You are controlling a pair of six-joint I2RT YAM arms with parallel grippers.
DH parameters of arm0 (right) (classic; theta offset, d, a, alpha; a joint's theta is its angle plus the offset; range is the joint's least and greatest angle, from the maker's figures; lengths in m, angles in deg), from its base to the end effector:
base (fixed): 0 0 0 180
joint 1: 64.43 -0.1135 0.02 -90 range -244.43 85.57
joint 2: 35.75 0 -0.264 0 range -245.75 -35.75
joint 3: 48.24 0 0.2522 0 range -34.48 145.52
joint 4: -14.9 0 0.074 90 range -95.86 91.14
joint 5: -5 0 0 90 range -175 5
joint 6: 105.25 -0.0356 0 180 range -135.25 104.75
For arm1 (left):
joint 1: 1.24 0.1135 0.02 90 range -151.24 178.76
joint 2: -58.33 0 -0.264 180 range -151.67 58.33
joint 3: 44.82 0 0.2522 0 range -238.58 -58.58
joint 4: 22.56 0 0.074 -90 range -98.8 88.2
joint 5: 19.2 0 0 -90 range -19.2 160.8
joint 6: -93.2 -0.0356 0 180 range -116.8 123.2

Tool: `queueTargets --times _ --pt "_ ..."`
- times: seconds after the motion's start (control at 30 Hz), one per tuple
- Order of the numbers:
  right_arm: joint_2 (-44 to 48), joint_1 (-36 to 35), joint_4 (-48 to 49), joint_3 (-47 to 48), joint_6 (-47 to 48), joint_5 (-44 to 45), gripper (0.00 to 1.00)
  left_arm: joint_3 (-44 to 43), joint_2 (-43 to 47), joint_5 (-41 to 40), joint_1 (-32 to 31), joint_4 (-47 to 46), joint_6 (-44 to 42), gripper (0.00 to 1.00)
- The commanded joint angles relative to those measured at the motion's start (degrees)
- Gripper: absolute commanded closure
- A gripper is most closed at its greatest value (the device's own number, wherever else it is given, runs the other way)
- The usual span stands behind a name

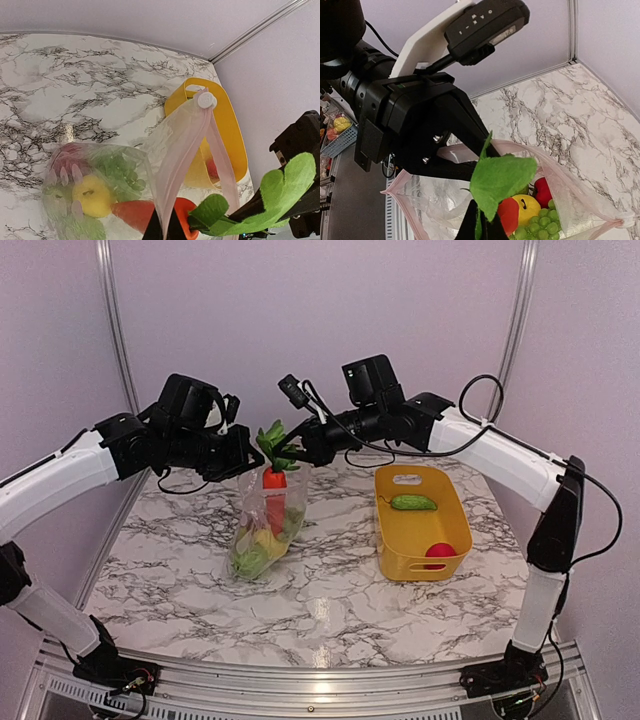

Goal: Place the food in the zip-top bag and seal the zipper
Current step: Adjust the fake vegetable in the zipper food storage bag.

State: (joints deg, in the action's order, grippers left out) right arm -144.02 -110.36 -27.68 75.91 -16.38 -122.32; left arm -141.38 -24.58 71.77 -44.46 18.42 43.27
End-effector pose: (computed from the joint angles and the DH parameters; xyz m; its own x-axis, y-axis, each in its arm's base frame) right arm 0.2883 0.3288 0.3872 -0.3312 -0.3195 -0.8878 -0.9418 0.1703 0.2900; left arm 0.2400 -0.2263 0.3847 -0.7038 -0.2218 -0.6748 0.3170 0.7521 -0.5778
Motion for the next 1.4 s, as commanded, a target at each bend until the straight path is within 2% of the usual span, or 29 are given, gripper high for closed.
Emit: queueTargets --times 0.0,0.07,0.23,0.37,0.5,0.8,0.87,1.07,1.27,1.3,1.37 --pt "-0.21 -0.43 -1.56 -0.94 0.44 4.79 1.00 0.86 2.52 -0.71 0.16 -2.25 -0.11 1.00" --pt "-0.36 -0.47 -1.28 -1.33 -0.11 3.42 1.00 1.18 2.74 -0.69 0.16 -2.35 -0.16 1.00" --pt "-0.54 0.00 0.04 1.22 -0.35 -9.93 1.00 1.92 3.18 -0.71 0.16 -2.00 -0.44 1.00" --pt "-0.92 3.54 2.98 0.72 -6.58 -17.23 1.00 2.81 3.95 -2.49 0.21 -1.82 -0.91 1.00" --pt "-1.50 5.60 5.22 -3.03 -11.44 -18.18 1.00 3.68 4.16 -2.63 0.20 -2.14 -0.79 1.00" --pt "-6.55 3.85 2.54 -1.90 -11.01 -17.68 1.00 4.40 4.38 -2.94 0.24 -2.44 -0.61 0.99" --pt "-7.23 3.47 0.20 -1.83 -9.37 -14.61 1.00 4.63 4.60 -3.23 0.24 -2.43 -0.67 0.99" --pt "-6.73 0.43 -4.28 -1.63 -4.19 2.09 1.00 5.07 4.86 -3.35 0.25 -2.11 -0.76 0.98" --pt "-7.30 -2.28 -6.62 5.37 0.41 14.48 0.95 5.96 5.02 -2.89 0.24 -3.06 -0.30 0.98" --pt "-7.48 -2.92 -7.39 6.12 0.96 17.67 0.90 5.98 4.93 -2.76 0.24 -3.20 -0.22 0.98" --pt "-7.56 -4.14 -8.03 6.66 4.04 22.94 0.72 6.08 4.81 -2.44 0.29 -3.59 -0.16 0.98"
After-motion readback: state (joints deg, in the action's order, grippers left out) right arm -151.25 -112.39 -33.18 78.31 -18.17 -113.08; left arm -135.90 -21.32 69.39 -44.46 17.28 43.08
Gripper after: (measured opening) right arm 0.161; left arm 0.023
